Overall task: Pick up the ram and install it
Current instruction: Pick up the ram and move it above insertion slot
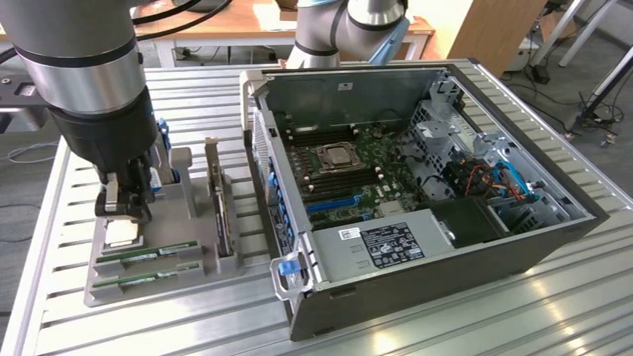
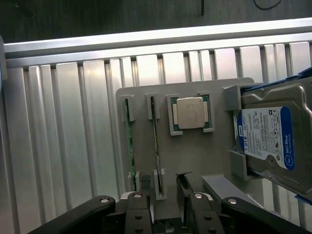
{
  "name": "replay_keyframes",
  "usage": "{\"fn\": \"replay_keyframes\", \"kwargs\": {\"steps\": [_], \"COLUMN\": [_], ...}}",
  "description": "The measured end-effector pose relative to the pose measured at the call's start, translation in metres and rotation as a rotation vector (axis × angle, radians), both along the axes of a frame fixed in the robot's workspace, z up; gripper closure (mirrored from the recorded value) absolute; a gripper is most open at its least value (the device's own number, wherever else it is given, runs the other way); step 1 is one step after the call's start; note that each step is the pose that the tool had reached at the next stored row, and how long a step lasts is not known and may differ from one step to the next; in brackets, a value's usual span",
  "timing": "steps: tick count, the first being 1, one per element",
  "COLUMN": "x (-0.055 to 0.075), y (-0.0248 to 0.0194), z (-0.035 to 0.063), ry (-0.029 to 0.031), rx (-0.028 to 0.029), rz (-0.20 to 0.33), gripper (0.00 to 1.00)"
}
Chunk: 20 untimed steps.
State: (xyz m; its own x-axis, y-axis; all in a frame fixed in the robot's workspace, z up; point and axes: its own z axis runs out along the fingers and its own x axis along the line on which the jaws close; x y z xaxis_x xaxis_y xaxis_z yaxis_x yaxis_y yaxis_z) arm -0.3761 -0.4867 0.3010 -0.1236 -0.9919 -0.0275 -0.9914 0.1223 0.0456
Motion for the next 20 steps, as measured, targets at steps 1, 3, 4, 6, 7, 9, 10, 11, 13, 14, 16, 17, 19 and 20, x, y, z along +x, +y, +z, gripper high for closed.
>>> {"fn": "replay_keyframes", "kwargs": {"steps": [1, 3, 4, 6, 7, 9, 10, 11, 13, 14, 16, 17, 19, 20], "x": [0.0, 0.0, 0.0, 0.0, 0.0, 0.0, 0.0, 0.0, 0.0, 0.0, 0.0, 0.0, 0.0, 0.0], "y": [0.0, 0.0, 0.0, -0.0001, -0.0006, -0.002, -0.0028, -0.0037, -0.0057, -0.0066, -0.0083, -0.0091, -0.0102, -0.0101], "z": [-0.0002, -0.0004, -0.0006, -0.0008, -0.0009, -0.0007, -0.0007, -0.0007, -0.0006, -0.0007, -0.0007, -0.0007, -0.0007, -0.0007], "ry": [0.0002, 0.0003, 0.0001, -0.0001, -0.0003, 0.0, -0.0001, -0.0001, 0.0, 0.0, 0.0, 0.0, 0.0001, 0.0], "rx": [-0.0002, -0.0003, -0.0001, 0.0, 0.0002, -0.0001, 0.0, 0.0, -0.0001, 0.0, -0.0001, 0.0, -0.0001, -0.0001], "rz": [0.0, 0.0, 0.0, 0.0, 0.0, 0.0, 0.0, 0.0, 0.0, 0.0, 0.0, 0.0, 0.0, 0.0], "gripper": [0.64, 0.64, 0.64, 0.64, 0.64, 0.64, 0.64, 0.64, 0.64, 0.64, 0.64, 0.64, 0.64, 0.64]}}
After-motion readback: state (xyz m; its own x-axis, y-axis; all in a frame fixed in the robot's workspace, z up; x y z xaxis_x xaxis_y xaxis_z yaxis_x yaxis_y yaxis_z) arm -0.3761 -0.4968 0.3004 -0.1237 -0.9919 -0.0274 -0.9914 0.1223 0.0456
